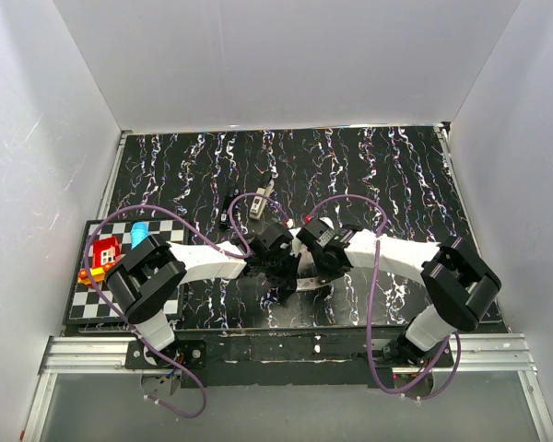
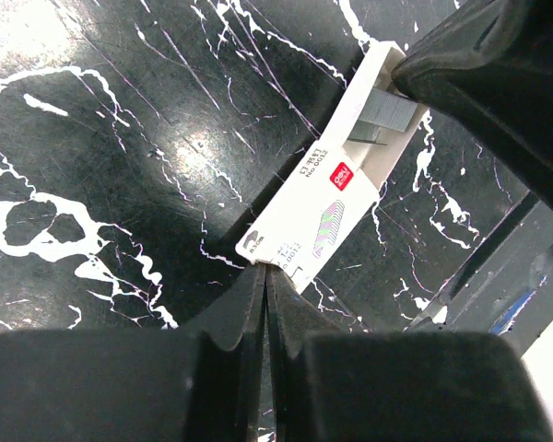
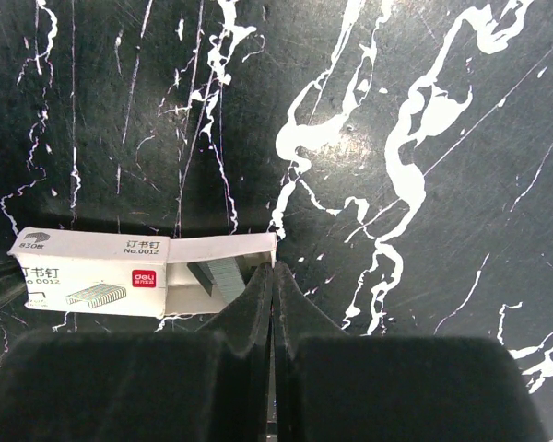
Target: Unload the staples from the stapler
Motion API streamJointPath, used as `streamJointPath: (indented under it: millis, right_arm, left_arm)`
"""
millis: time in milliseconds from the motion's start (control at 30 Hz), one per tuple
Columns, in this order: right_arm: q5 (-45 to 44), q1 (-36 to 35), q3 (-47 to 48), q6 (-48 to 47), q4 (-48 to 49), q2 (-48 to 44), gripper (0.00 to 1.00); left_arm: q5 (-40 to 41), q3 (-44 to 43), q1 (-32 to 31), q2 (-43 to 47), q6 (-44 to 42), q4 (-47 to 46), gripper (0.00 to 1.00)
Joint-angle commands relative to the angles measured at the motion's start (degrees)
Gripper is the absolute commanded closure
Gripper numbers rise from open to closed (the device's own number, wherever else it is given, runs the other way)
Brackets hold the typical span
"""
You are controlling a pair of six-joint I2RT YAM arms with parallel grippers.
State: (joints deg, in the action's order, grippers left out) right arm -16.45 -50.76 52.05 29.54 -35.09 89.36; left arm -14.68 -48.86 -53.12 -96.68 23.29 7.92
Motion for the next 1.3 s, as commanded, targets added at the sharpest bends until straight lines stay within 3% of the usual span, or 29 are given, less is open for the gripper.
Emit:
streamJointPath:
  millis: [0,467,1033,1133,1267]
  right_arm:
    - [1.1,-0.7,2.8,-0.3,0.2,0.5,0.99]
    - [0.0,-0.7,4.1,5.6,-1.8,0.5,0.99]
    - [4.8,-1.4,5.2,4.6,-0.9,1.6,0.99]
    - [4.5,-1.4,5.3,4.4,-1.2,1.4,0.84]
    - [2.7,-1.4,4.9,4.2,-2.3,0.5,0.8]
  left_arm:
    - [-0.4,-1.2,-0.4,-0.5,-0.6,-0.6,1.0]
    - [0.3,-0.6,-0.5,0.8,-0.3,-0.5,1.0]
    - [0.5,-0.4,-0.8,1.1,-0.4,-0.5,1.0]
    - [0.5,-0.6,-0.8,1.1,-0.5,-0.4,1.0]
    - [0.5,-0.6,-0.8,1.1,-0.5,-0.4,1.0]
